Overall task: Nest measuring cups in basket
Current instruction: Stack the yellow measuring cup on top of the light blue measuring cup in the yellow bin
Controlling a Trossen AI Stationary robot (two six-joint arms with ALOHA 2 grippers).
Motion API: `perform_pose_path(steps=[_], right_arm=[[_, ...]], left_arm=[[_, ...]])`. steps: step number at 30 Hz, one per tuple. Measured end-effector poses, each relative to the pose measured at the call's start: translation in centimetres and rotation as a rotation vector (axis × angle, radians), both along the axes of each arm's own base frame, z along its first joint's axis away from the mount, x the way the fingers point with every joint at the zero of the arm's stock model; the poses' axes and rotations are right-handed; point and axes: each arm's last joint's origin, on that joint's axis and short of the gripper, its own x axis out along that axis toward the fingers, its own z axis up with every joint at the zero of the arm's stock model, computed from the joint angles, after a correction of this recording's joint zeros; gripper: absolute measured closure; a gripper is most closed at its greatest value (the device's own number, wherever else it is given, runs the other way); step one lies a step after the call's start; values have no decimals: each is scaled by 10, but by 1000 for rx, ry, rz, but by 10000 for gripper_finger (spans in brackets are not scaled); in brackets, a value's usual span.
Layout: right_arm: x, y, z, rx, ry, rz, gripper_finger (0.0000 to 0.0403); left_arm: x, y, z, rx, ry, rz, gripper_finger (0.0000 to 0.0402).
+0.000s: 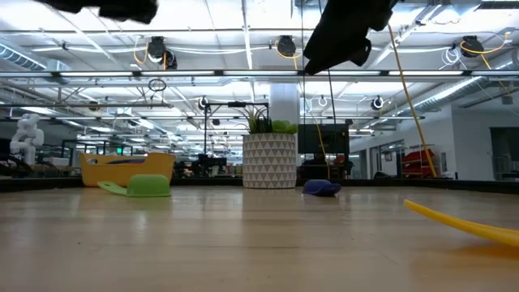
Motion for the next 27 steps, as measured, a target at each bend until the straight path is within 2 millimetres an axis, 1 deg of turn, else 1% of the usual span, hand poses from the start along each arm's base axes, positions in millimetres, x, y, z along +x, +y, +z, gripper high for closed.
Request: perform_pose_path(steps=[3,7,10,13,16,19,21,23,25,27], right_arm=[[-2,7,0,29,0,-14,250],[-7,22,0,76,4,-15,250],[-13,40,-4,118,-22,-14,250],[-23,63,-17,200,-64,17,250],[-34,84,-29,310,-138,23,250],[-45,96,-46,367,-180,-13,250],[-50,102,-60,384,-141,-35,250],[-53,110,-69,391,-109,-39,250],[-56,119,-75,386,-90,-19,250],[-60,128,-76,393,-84,7,250]], left_arm=[[18,-15,-8,48,-60,-92,262],[42,-32,-22,139,-62,-157,224],[57,-42,-29,178,-46,-172,198],[70,-51,-35,219,-42,-195,185],[81,-58,-44,279,-49,-231,184],[91,-64,-57,339,-68,-263,193],[97,-67,-66,371,-73,-281,202],[102,-71,-72,387,-76,-290,210],[104,-71,-79,404,-60,-295,218],[107,-71,-84,408,-49,-294,225]])
